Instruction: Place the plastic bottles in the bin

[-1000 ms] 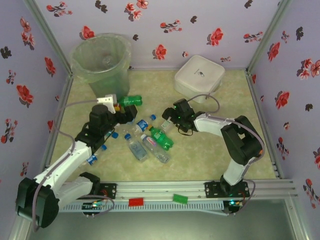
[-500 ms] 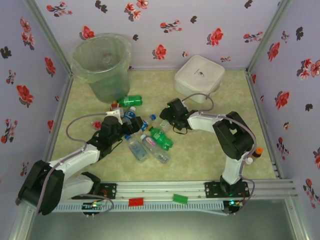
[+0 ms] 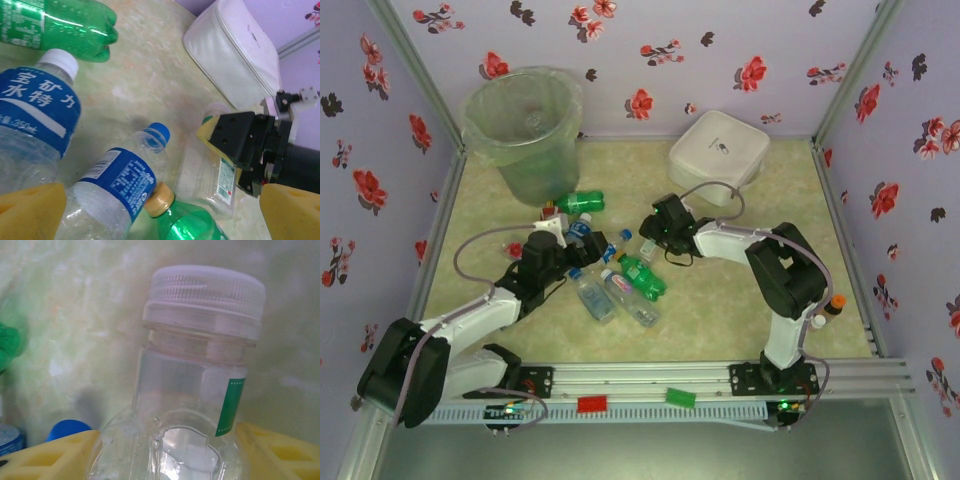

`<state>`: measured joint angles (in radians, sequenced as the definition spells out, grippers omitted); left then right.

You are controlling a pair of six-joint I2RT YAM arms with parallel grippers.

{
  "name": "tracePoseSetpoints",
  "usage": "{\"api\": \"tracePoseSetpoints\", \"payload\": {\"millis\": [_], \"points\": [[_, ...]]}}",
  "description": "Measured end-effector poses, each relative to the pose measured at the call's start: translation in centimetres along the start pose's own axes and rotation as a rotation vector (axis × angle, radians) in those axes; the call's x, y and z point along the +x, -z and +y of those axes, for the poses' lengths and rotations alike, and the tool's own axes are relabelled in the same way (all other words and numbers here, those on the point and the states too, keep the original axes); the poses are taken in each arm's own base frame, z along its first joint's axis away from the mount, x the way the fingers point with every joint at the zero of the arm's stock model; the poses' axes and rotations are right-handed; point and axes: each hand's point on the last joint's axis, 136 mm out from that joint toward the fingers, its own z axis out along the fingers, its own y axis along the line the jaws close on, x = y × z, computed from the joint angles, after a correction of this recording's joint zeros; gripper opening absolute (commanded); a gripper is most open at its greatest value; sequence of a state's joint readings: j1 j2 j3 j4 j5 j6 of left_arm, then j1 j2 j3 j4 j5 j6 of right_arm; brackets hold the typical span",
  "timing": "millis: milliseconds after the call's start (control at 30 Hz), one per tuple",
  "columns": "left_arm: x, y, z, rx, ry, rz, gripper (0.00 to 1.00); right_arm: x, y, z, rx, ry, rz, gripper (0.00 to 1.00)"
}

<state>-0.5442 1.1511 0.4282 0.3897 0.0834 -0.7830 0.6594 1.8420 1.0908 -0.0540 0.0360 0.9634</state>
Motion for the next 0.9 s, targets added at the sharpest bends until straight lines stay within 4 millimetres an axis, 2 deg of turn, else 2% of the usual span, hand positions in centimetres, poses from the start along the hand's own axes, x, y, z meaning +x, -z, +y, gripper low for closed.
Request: {"api": "tracePoseSetpoints", "payload": {"millis": [100, 233, 400, 600, 767, 900], "points": [[-0.3, -0.1, -1.7, 0.066, -0.013, 0.016, 1.00, -1.2, 1.3, 2.0, -0.046, 0.055, -0.022, 0.55], [-0.9, -0.5, -4.8, 0.185, -0.035, 0.042, 1.00, -3.0, 4.6, 5.0, -0.122, 0.117, -0.062, 0.54], [0.1, -1.4, -8.4, 0.307, -0.076, 0.103, 1.00, -4.2, 8.5, 8.2, -0.238, 0.156, -0.092, 0.54], [1.9, -2.6, -10.9, 0.382, -0.098, 0.178, 1.00, -4.3, 10.8, 9.6, -0.309, 0.169, -0.093, 0.54], [2.4, -3.3, -11.6, 0.411, -0.096, 0.200, 0.94, -4.1, 11.5, 9.6, -0.325, 0.171, -0.092, 0.54], [2.8, -3.8, -11.6, 0.419, -0.076, 0.213, 0.88, -3.7, 11.3, 9.1, -0.322, 0.171, -0.084, 0.54]]}}
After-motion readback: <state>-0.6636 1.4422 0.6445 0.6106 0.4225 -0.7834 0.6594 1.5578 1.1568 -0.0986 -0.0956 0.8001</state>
